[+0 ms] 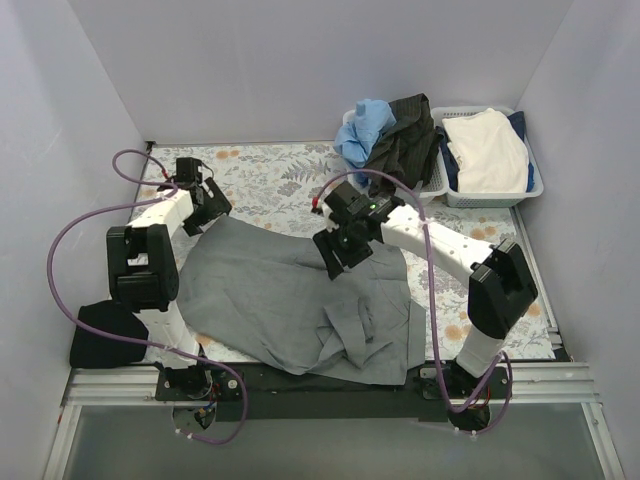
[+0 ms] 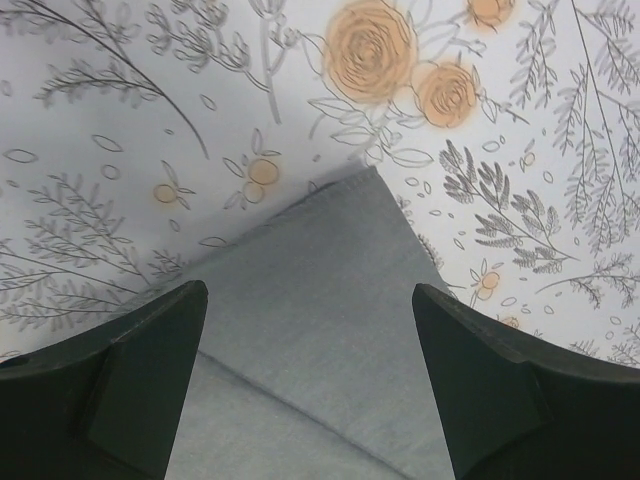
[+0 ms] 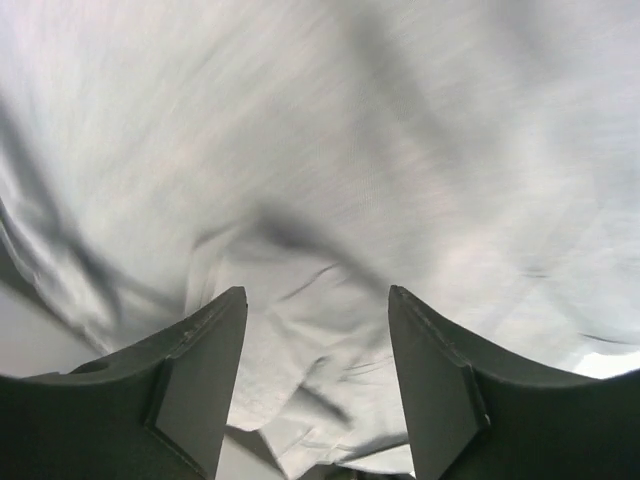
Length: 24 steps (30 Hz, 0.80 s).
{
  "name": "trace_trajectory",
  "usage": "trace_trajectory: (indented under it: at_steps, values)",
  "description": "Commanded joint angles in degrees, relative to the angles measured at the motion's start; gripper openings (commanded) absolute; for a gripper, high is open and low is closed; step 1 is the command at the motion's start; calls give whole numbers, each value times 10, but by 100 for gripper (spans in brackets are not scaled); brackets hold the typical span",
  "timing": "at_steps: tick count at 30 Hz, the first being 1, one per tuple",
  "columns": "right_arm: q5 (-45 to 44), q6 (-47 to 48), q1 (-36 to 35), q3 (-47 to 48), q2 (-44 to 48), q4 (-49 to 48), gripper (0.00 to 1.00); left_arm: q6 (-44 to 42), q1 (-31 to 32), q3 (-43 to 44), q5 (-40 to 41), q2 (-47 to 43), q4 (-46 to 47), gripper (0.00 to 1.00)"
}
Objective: Fold and stack the long sleeve shirts
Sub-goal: Flatten the shirt out
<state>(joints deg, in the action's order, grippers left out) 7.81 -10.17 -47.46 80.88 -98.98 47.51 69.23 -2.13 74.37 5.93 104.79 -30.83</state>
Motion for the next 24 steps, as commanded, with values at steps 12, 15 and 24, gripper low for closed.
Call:
trace_trajectory:
  at_steps: [12, 15, 24]
  values:
    - [-102, -4, 130, 231, -256, -76, 65, 11, 49, -58, 46, 75, 19, 84]
    - [-82, -4, 130, 213, -280, -95, 64, 11, 49, -79, 53, 59, 21, 84]
    - [25, 46, 26, 107, -290, -150, 60, 20, 46, -114, 73, 15, 19, 86]
